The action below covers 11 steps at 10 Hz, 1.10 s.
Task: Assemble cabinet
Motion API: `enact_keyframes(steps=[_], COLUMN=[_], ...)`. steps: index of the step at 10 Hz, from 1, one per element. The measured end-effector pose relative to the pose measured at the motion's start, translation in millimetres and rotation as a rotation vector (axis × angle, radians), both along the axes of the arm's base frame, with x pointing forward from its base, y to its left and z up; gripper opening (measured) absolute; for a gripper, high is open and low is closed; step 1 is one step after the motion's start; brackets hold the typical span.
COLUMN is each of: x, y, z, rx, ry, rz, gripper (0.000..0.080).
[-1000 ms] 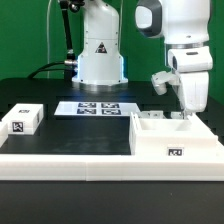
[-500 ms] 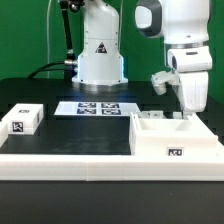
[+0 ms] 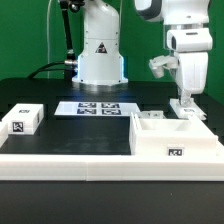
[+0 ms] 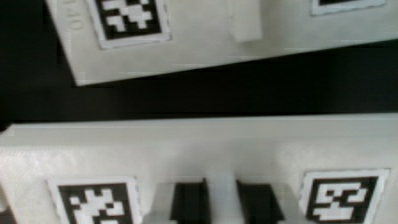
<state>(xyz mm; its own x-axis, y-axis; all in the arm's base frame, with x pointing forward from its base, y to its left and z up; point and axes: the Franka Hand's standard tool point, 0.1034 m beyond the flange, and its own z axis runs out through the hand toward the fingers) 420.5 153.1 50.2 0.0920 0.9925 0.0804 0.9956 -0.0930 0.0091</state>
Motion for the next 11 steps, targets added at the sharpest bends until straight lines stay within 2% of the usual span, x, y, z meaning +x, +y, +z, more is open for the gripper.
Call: enact_keyframes(steps=[1, 4, 7, 11], x=[3.7, 10.2, 9.6, 21.6], y=[-7.1, -27.8, -27.9, -35.3], z=[4.2, 3.9, 2.9, 6.8], rx=[-0.004, -0.006, -0.005, -0.01], ry=[-0.005, -0.005, -0.002, -0.004], rz=[-0.005, -0.023, -0.028, -0.046], gripper=[0.007, 0.007, 0.007, 0.007])
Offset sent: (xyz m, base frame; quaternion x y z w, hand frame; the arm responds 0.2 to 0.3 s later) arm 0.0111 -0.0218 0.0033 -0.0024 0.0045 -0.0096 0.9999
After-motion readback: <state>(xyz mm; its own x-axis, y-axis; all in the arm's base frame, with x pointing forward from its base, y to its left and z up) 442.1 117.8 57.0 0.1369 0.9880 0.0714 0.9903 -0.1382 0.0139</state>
